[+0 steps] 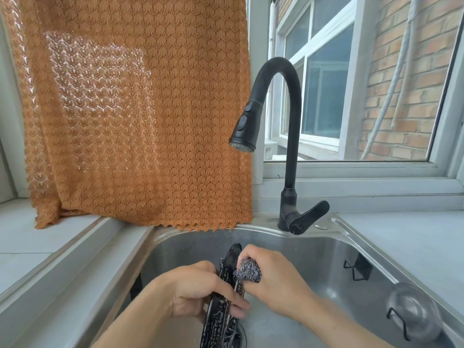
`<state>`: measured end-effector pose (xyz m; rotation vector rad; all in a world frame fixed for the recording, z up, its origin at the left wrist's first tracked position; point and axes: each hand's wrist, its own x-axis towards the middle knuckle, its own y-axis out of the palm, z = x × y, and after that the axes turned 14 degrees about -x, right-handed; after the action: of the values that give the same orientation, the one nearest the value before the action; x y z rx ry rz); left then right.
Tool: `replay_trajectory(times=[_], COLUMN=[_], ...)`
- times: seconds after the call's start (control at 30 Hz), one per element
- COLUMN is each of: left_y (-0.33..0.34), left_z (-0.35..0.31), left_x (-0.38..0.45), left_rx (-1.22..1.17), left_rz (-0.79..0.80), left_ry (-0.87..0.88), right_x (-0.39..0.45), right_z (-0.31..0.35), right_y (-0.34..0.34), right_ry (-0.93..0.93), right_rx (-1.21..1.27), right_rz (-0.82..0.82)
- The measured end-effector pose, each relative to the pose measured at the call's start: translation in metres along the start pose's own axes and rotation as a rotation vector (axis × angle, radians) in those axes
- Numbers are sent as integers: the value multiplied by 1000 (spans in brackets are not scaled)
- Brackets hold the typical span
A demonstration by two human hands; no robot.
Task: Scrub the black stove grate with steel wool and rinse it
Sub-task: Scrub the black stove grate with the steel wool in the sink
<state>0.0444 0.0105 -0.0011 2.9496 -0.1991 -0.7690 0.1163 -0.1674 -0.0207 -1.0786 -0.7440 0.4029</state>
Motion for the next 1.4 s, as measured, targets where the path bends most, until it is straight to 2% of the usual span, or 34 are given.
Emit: replay_trajectory(times=[0.17, 0.27, 0.47, 0.67, 0.73, 0.87, 1.0, 1.13, 1.23, 1.4], left_y=[-9, -11, -15, -12, -12, -10, -7, -7, -8, -17], left_z=[-1, -2, -1, 1, 2, 3, 6, 8, 6, 4], left_x=[2, 1, 2, 5, 7, 9, 13, 15, 15, 13], left_rx=[-136, -104, -115, -109, -120, -147, -188, -228, -228, -160], left_rz=[15, 19, -62, -107, -122, -128, -94, -77, -64, -56], left_ry=[64, 103, 100, 88, 89, 106, 139, 168, 165, 153], right_x=[-3, -6, -2, 1, 1, 0, 1, 1, 3, 1], right_z=[6, 6, -2, -7, -11, -14, -4, 6, 6, 6], right_y=[-2, -5, -7, -17, -18, -13, -3, -1, 3, 11], right_ry=[-67, -68, 140, 228, 265, 344, 249, 87, -60, -267], right_rx=[69, 199, 451, 590, 600, 461, 429, 257, 138, 123], right_rz=[60, 124, 176, 221, 194, 56, -75, -186, -188, -149])
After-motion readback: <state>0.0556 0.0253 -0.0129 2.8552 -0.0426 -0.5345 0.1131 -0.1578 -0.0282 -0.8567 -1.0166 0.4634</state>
